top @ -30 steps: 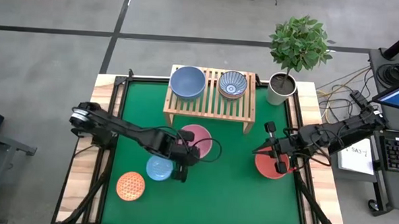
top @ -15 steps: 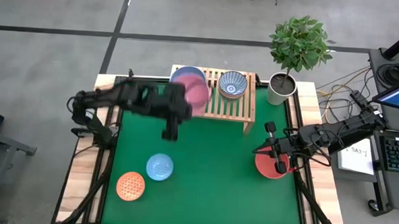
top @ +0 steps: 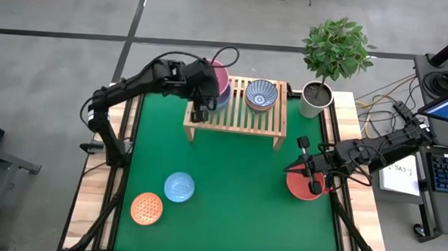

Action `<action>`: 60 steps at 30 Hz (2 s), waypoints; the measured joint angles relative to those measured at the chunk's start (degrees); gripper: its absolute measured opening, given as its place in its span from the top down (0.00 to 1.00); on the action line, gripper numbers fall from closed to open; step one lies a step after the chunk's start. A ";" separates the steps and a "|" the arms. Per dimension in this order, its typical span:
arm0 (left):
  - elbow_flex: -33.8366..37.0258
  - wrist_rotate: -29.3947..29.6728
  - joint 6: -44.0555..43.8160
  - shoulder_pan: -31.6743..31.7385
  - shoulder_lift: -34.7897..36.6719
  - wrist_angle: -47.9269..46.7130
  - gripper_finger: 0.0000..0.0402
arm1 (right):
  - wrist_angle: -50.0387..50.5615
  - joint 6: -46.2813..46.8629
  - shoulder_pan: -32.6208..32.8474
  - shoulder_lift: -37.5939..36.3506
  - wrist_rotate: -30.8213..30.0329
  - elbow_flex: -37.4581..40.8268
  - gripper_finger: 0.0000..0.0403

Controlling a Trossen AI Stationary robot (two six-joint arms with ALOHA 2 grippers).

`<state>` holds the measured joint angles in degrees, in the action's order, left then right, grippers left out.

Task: Place and stack bowls onto a shelf
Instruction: Stack the pink bowl on top of the light blue bowl on the shelf

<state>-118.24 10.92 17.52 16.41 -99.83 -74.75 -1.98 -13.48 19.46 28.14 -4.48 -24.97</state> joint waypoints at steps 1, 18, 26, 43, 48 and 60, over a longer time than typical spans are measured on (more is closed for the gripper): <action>0.55 0.02 0.00 0.04 0.00 0.21 1.00 | 0.00 -0.02 0.02 0.00 0.01 0.00 0.98; 1.75 0.02 -1.95 0.04 -0.07 4.10 0.91 | 0.00 -0.04 0.02 0.02 0.01 0.00 0.98; 1.75 0.00 -2.57 -0.22 0.30 3.76 0.78 | 0.00 0.42 0.00 0.02 0.01 0.02 0.98; 1.78 -12.27 4.23 -1.54 6.31 7.78 0.76 | 0.02 0.44 0.00 0.04 0.03 0.02 0.98; 3.93 -13.42 6.93 -1.06 8.71 16.76 0.93 | 0.01 0.44 0.02 0.04 0.03 0.02 0.98; 30.39 -13.38 5.88 2.49 17.38 42.85 1.00 | 0.02 0.42 0.01 0.04 0.04 0.02 0.98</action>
<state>-87.85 -2.46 23.40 18.89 -82.45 -31.91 -1.96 -13.06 19.48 28.18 -4.43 -24.95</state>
